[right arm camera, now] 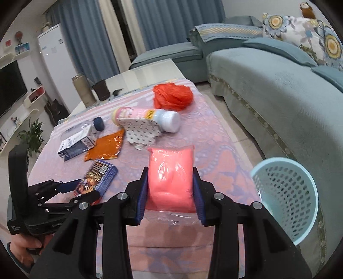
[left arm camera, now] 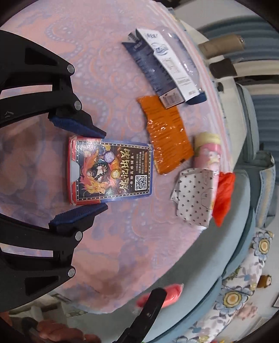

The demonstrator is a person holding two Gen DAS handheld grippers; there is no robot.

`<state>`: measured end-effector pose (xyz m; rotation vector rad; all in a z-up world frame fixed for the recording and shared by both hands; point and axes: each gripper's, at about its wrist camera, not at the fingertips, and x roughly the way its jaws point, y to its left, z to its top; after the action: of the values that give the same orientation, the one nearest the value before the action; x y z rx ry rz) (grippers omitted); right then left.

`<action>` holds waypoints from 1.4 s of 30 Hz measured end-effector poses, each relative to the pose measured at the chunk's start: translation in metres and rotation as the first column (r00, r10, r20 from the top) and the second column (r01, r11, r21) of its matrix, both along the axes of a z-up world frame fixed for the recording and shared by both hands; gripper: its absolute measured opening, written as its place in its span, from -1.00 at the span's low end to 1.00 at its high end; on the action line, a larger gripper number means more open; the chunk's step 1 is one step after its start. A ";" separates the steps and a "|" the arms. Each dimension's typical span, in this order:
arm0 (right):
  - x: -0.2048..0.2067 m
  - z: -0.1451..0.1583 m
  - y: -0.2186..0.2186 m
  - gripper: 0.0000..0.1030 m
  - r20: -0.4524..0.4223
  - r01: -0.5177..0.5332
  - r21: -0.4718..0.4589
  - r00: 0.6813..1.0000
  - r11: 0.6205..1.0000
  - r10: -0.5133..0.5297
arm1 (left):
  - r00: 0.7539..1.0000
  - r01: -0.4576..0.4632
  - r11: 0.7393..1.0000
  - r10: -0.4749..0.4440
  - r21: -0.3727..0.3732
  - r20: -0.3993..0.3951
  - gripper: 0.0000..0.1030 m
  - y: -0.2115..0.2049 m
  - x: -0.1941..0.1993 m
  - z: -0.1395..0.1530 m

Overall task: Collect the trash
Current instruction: 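Carry the box and pink bag over the basket and open both tools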

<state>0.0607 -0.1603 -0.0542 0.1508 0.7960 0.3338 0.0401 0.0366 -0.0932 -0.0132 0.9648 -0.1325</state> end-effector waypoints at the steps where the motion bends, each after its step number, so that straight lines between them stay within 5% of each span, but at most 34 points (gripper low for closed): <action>1: -0.001 -0.001 -0.002 -0.33 -0.003 0.005 0.003 1.000 1.000 -0.005 | 1.000 -0.007 1.000 0.007 0.002 -0.003 0.21 -0.001 0.003 -0.001; 4: 0.000 -0.004 -0.009 -0.33 -0.009 0.022 0.012 1.000 1.000 -0.022 | 1.000 -0.008 0.999 0.008 0.049 -0.013 0.29 -0.009 0.010 -0.004; 7: -0.001 -0.004 -0.017 -0.33 -0.003 0.034 0.020 0.999 0.999 -0.034 | 1.000 -0.018 0.995 0.019 0.094 -0.009 0.12 -0.015 0.014 -0.003; 15: -0.008 0.013 -0.053 -0.33 0.058 0.105 0.035 0.993 0.994 -0.107 | 0.987 0.023 0.999 -0.018 -0.028 0.157 0.10 -0.036 0.007 0.038; 24: -0.009 0.023 -0.129 -0.33 0.089 0.281 0.059 0.954 0.958 -0.285 | 0.941 0.203 0.971 -0.158 -0.124 0.298 0.10 -0.125 0.036 0.097; 31: -0.002 -0.022 -0.189 -0.33 -0.011 0.416 0.042 0.909 0.908 -0.416 | 0.921 0.335 0.927 -0.285 -0.168 0.266 0.11 -0.202 0.061 0.060; 42: 0.013 -0.103 -0.218 -0.31 -0.224 0.483 -0.003 0.853 0.876 -0.471 | 0.920 0.392 0.888 -0.382 -0.240 0.087 0.12 -0.245 0.079 -0.018</action>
<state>0.0742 -0.3779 -0.1568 0.4344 0.9366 -0.1398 0.1187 -0.2081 -0.1109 -0.0531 0.8982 -0.6249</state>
